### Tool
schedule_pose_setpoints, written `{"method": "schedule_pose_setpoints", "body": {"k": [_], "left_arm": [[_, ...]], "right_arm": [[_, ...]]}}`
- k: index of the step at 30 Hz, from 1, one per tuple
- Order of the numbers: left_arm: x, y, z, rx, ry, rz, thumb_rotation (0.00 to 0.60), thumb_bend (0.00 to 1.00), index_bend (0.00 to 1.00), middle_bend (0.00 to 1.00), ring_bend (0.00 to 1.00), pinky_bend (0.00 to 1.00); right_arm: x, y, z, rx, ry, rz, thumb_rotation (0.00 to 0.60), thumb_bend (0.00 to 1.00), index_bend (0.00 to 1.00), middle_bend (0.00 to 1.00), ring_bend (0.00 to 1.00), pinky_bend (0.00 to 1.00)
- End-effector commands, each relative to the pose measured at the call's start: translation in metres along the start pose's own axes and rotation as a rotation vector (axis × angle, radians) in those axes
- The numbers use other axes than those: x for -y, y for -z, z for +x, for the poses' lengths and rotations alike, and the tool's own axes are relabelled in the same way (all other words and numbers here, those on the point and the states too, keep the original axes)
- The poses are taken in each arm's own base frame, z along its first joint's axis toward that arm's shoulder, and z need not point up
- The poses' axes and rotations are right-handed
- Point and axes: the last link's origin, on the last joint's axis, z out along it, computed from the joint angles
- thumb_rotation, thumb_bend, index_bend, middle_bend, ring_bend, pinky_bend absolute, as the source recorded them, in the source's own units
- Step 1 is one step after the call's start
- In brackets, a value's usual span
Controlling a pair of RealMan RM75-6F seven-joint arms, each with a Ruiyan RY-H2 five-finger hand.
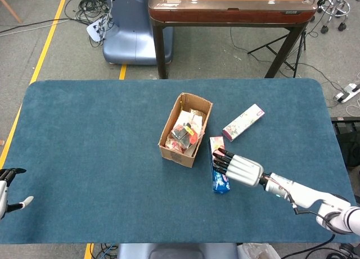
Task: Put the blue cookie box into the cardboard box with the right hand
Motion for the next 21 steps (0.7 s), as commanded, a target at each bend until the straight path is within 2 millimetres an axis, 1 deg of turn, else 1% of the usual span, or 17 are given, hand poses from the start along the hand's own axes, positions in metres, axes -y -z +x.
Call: {"method": "schedule_pose_setpoints", "body": {"k": [1, 14, 17, 19, 21], "left_arm": [[0.001, 0.0, 0.001, -0.004, 0.0, 0.003, 0.6, 0.02, 0.31, 0.32, 0.23, 0.36], [0.001, 0.002, 0.003, -0.012, 0.0, 0.006, 0.6, 0.02, 0.32, 0.33, 0.23, 0.36], [0.002, 0.003, 0.004, -0.014, 0.003, 0.009, 0.6, 0.02, 0.32, 0.33, 0.23, 0.36], [0.003, 0.003, 0.005, -0.017, 0.005, 0.01, 0.6, 0.02, 0.32, 0.33, 0.23, 0.36], [0.003, 0.003, 0.006, -0.019, 0.007, 0.011, 0.6, 0.02, 0.32, 0.33, 0.23, 0.36]], "right_arm": [[0.003, -0.005, -0.004, 0.013, 0.005, 0.013, 0.6, 0.0, 0.21, 0.18, 0.05, 0.11], [0.02, -0.039, -0.017, 0.026, 0.002, 0.045, 0.6, 0.0, 0.24, 0.2, 0.06, 0.11], [0.023, -0.045, -0.02, 0.027, 0.004, 0.05, 0.6, 0.01, 0.25, 0.24, 0.09, 0.11], [0.025, -0.048, -0.02, 0.013, -0.001, 0.052, 0.6, 0.03, 0.28, 0.28, 0.12, 0.13], [0.027, -0.049, -0.019, -0.007, -0.004, 0.053, 0.6, 0.06, 0.35, 0.35, 0.19, 0.17]]}}
